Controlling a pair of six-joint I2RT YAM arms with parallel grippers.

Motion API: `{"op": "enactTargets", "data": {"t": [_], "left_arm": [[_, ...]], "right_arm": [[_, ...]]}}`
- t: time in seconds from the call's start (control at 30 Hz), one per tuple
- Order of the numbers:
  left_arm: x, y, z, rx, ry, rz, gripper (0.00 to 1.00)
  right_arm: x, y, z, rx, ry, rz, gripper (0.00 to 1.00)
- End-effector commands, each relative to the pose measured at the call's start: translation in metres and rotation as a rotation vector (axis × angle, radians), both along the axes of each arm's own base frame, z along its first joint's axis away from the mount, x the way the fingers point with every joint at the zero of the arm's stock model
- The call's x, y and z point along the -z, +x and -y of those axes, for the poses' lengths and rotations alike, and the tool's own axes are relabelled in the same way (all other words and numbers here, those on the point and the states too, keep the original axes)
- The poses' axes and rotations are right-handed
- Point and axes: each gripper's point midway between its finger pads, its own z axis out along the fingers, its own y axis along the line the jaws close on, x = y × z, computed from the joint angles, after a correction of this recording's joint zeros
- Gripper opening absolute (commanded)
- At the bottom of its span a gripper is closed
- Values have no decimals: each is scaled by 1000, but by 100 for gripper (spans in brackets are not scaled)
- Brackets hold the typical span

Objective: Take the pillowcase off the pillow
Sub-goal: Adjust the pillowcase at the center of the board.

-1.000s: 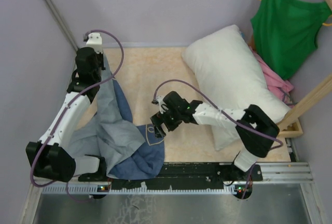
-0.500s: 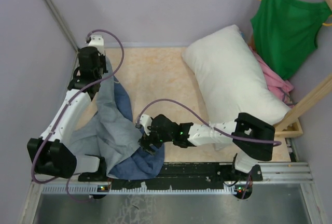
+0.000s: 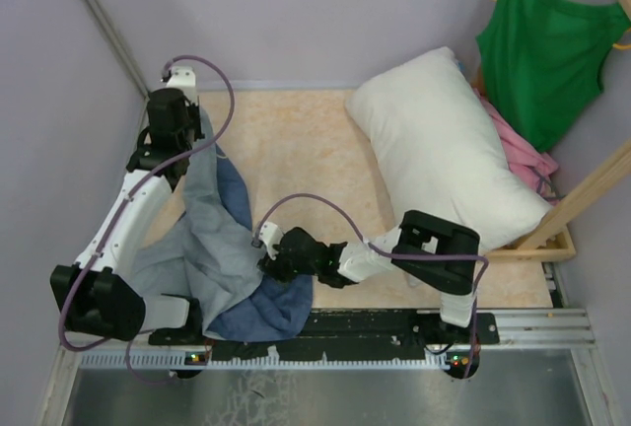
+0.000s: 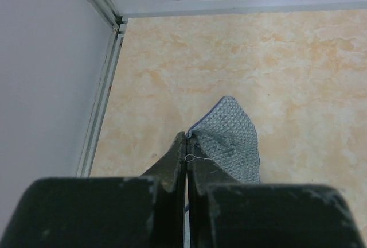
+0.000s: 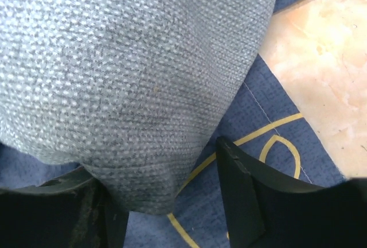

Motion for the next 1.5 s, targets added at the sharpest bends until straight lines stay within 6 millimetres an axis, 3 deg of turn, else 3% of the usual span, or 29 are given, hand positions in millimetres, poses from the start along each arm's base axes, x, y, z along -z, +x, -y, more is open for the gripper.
{"op": "enactTargets", "data": {"t": [0.0, 0.1, 0.2, 0.33, 0.4, 0.53, 0.7, 0.8, 0.9, 1.0, 1.1, 1.17, 1.23, 1.37, 1.47], "left_arm": [[-19, 2, -5, -25, -19, 40, 0], [-18, 5, -9, -35, -19, 37, 0], [-22, 9, -12, -45, -18, 42, 0], [-34, 15, -17, -55, -33, 69, 0], [-41, 19, -18, -60, -45, 83, 0], [-65, 30, -18, -74, -90, 141, 0], [-120, 47, -14, -81, -211, 287, 0], [-174, 57, 7, 36, -283, 422, 0], [-222, 61, 14, 103, -260, 553, 0], [-265, 58, 13, 142, -190, 667, 0], [-316, 27, 5, 147, -158, 768, 0], [-351, -11, 3, 158, -150, 851, 0], [-382, -61, 1, 180, -154, 950, 0], [-419, -169, -1, 226, -168, 1126, 0], [-428, -242, 1, 278, -144, 1227, 0]], "right_arm": [[-34, 29, -23, 70, 148, 73, 51], [-48, 43, -20, 86, 228, 56, 34], [-65, 60, -11, 119, 279, 74, 0], [-100, 83, 7, 195, 340, 162, 0], [-128, 101, 19, 243, 363, 230, 0], [-179, 165, 66, 425, 393, 337, 0], [-250, 256, 127, 624, 410, 505, 0], [-306, 297, 149, 678, 376, 653, 0], [-378, 321, 169, 701, 400, 786, 0], [-441, 327, 195, 735, 454, 897, 0], [-507, 309, 217, 731, 531, 994, 0], [-552, 276, 219, 653, 597, 1044, 0], [-593, 232, 226, 572, 699, 1083, 0], [-658, 128, 253, 428, 925, 1164, 0], [-680, 62, 274, 337, 1055, 1200, 0]]}}
